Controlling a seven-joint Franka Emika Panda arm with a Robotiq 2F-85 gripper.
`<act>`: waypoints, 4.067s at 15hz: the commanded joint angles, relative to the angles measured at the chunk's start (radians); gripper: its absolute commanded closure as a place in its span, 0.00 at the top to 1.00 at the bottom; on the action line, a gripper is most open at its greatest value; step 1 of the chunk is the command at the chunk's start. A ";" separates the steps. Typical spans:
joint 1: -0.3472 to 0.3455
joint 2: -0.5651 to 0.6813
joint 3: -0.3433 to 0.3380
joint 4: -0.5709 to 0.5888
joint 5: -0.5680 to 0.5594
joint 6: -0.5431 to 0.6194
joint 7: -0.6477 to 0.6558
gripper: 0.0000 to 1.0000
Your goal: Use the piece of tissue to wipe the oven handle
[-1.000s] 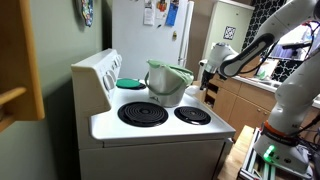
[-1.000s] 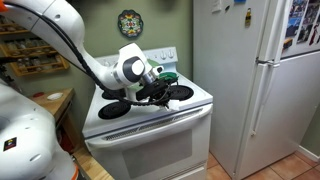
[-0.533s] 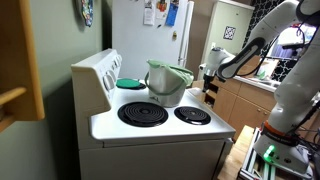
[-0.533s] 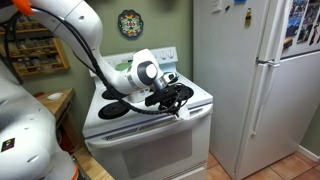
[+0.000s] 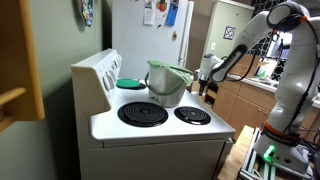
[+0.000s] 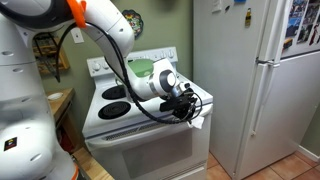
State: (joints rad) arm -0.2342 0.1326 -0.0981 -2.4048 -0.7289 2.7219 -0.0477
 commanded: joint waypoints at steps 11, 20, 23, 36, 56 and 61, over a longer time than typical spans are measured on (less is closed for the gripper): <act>0.115 0.289 -0.092 0.274 0.296 0.148 0.165 0.03; 0.186 0.260 -0.140 0.262 0.311 0.010 0.104 0.03; 0.191 0.226 -0.142 0.242 0.303 -0.041 0.099 0.04; 0.057 0.021 0.011 0.030 0.571 -0.147 -0.405 0.03; 0.090 -0.175 0.012 -0.127 0.823 -0.358 -0.818 0.04; 0.104 -0.250 0.001 -0.160 0.802 -0.528 -0.844 0.04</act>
State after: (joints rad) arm -0.1507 -0.0424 -0.0804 -2.5101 0.0618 2.2602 -0.8518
